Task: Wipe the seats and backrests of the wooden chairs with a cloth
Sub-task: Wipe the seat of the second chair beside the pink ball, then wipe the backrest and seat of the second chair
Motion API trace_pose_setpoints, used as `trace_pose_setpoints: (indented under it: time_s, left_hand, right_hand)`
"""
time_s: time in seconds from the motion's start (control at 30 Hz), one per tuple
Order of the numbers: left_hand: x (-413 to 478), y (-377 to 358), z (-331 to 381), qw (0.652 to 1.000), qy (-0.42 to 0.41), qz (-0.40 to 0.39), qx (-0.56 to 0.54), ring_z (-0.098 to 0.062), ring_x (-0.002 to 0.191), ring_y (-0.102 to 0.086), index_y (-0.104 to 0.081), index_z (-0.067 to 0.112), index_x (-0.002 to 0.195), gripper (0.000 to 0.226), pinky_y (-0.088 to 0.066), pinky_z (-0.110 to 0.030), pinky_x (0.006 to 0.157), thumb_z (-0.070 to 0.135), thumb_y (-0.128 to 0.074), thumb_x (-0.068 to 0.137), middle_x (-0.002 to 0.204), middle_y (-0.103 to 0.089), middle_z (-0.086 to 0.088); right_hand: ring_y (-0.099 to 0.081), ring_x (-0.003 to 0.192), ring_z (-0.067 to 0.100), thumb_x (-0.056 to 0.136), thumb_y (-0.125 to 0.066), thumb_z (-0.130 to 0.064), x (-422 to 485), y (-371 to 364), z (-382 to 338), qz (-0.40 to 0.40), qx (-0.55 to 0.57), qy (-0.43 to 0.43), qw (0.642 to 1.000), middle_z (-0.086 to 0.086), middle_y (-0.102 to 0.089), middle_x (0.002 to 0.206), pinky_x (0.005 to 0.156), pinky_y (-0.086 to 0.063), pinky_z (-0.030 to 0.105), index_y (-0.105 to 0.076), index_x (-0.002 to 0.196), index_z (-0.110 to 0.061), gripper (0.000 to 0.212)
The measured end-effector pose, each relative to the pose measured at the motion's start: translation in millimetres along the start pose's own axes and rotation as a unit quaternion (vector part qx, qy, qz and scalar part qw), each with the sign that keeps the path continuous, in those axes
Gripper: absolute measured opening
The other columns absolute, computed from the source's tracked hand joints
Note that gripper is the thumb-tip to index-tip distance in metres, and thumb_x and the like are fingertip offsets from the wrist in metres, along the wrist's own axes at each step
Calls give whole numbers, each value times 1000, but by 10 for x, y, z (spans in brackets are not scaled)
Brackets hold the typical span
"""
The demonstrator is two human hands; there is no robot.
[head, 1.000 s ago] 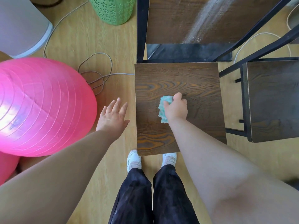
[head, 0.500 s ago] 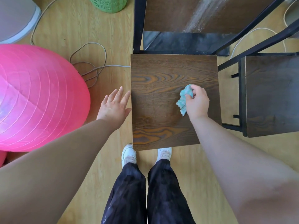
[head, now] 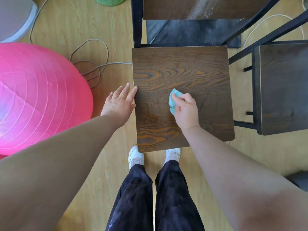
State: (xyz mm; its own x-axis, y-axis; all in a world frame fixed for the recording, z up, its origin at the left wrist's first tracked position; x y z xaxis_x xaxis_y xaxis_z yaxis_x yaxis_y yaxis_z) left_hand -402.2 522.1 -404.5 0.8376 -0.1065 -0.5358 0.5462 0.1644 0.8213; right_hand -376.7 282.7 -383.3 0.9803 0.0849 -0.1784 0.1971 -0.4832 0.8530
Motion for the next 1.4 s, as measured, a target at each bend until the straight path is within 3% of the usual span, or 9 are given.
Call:
trace_pose_setpoints:
  time_s: [0.17, 0.33, 0.6, 0.8, 1.0, 1.13, 1.2, 1.3, 1.4]
  left_hand:
    - [4, 1, 2, 1000, 6, 4, -12, -24, 153, -1, 5, 31, 158, 63, -14, -45, 123, 40, -30, 107, 167, 3, -2]
    - [-20, 25, 24, 1000, 16, -2, 0, -25, 153, -1, 4, 32, 158, 63, -15, -45, 123, 42, -32, 107, 167, 5, -2]
    - [-141, -40, 82, 1000, 16, -5, 5, -24, 153, -1, -1, 33, 158, 62, -13, -44, 123, 44, -33, 106, 167, 5, -1]
    - [-241, -81, 173, 1000, 22, 3, 16, -23, 153, 0, -1, 32, 158, 65, -14, -43, 123, 47, -35, 105, 167, 8, -2]
    - [-74, 18, 333, 999, 22, 16, 36, -20, 153, 2, 1, 30, 158, 77, -12, -41, 124, 56, -42, 100, 166, 11, -2]
    - [106, 150, 494, 998, 42, 8, 43, -19, 153, 6, 4, 30, 158, 79, -9, -42, 124, 59, -39, 99, 166, 14, 0]
    - [218, 295, 553, 998, 50, 19, 37, -19, 153, 6, 4, 29, 158, 78, -8, -43, 124, 58, -39, 100, 166, 13, 0]
    - [402, 503, 610, 997, 56, 23, 41, -19, 153, 9, 7, 28, 158, 78, -7, -44, 124, 57, -37, 101, 166, 15, 0]
    - [555, 630, 594, 996, 68, 17, 46, -19, 153, 11, 10, 28, 157, 77, -6, -45, 124, 57, -34, 101, 165, 17, -1]
  right_hand:
    - [-55, 93, 24, 87, -56, 7, -274, -190, -222, -62, 24, 62, 996, 3, -59, 104, 82, -50, 32, -68, 124, -12, 44]
    - [-48, 90, 4, 92, -62, -5, -536, -352, -355, -143, 73, 55, 986, -3, -56, 112, 82, -42, 14, -60, 134, -16, 43]
    - [-61, 89, 21, 84, -67, -1, -1095, -627, -564, -178, 87, 132, 971, 2, -62, 100, 81, -50, 28, -71, 117, -13, 36]
    - [-53, 93, 26, 79, -69, 3, -1759, -824, -656, -253, 76, 183, 947, 4, -57, 100, 77, -52, 35, -71, 111, -10, 34]
    - [-55, 90, 4, 87, -62, 1, -1379, -107, -260, -113, 163, 19, 980, -6, -56, 99, 82, -41, 8, -72, 116, -15, 34]
    - [-58, 92, 3, 88, -65, -3, -576, 650, -171, -22, 207, -34, 977, -8, -55, 102, 78, -48, 15, -70, 120, -19, 36]
    - [-57, 98, 0, 92, -65, -12, -115, 989, -293, -6, 233, -49, 971, -8, -54, 108, 79, -47, 7, -66, 125, -20, 34]
    - [-57, 102, -1, 94, -63, -27, 511, 1454, -661, 21, 254, -20, 967, -8, -53, 113, 81, -47, 5, -63, 128, -21, 35]
    - [-53, 93, -12, 97, -59, -30, 944, 1875, -1137, 62, 258, 67, 962, 1, -54, 109, 75, -39, 0, -68, 116, -14, 27]
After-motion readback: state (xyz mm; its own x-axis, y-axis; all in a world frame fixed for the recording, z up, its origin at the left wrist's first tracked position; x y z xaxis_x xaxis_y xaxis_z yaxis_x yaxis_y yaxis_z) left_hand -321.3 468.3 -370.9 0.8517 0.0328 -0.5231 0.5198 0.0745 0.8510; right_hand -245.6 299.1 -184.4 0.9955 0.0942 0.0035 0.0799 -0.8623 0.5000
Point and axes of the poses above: each hand's wrist, its own x-axis towards the middle knuckle, its own y-axis out of the back of the hand, z = x × y, the point moved 7 cm from there along x, towards the middle knuckle
